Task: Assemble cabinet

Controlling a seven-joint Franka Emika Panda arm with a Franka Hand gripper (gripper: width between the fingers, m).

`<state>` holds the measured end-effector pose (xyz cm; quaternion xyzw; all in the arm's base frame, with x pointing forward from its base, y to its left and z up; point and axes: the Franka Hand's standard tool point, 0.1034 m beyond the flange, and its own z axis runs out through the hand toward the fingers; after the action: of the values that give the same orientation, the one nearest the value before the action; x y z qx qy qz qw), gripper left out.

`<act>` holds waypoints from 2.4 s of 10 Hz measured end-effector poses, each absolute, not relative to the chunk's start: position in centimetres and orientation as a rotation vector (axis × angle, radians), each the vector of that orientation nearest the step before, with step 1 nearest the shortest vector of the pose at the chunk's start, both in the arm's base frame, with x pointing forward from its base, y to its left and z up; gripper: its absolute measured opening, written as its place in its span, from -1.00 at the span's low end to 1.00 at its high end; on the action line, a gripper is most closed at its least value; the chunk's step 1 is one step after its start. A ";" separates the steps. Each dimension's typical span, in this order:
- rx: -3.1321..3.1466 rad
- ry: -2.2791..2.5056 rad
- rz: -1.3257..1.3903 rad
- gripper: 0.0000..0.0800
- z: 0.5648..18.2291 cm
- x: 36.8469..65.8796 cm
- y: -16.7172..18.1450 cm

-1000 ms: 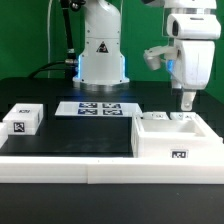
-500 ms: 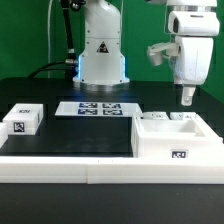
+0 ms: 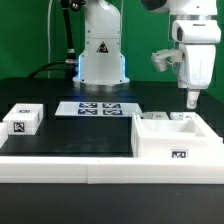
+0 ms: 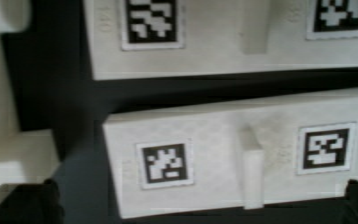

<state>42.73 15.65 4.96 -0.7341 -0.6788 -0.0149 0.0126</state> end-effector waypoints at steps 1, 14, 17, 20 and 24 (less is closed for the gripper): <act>-2.280 -2.117 -0.061 0.99 4.4 42.4 16.0; -2.262 -2.080 -0.055 -0.81 1.2 40.7 16.5; -2.264 -2.079 -0.060 -0.83 1.2 40.8 16.4; -2.264 -2.079 -0.060 -0.83 1.2 40.8 16.4; -2.301 -2.090 -0.047 -0.83 4.3 41.9 14.4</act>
Offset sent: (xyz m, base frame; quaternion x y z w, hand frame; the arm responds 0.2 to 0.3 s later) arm -0.0131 0.0169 -0.0280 -0.0128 0.0374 0.0155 0.9991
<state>41.93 14.45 4.28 -0.7401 -0.6721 -0.0152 0.0165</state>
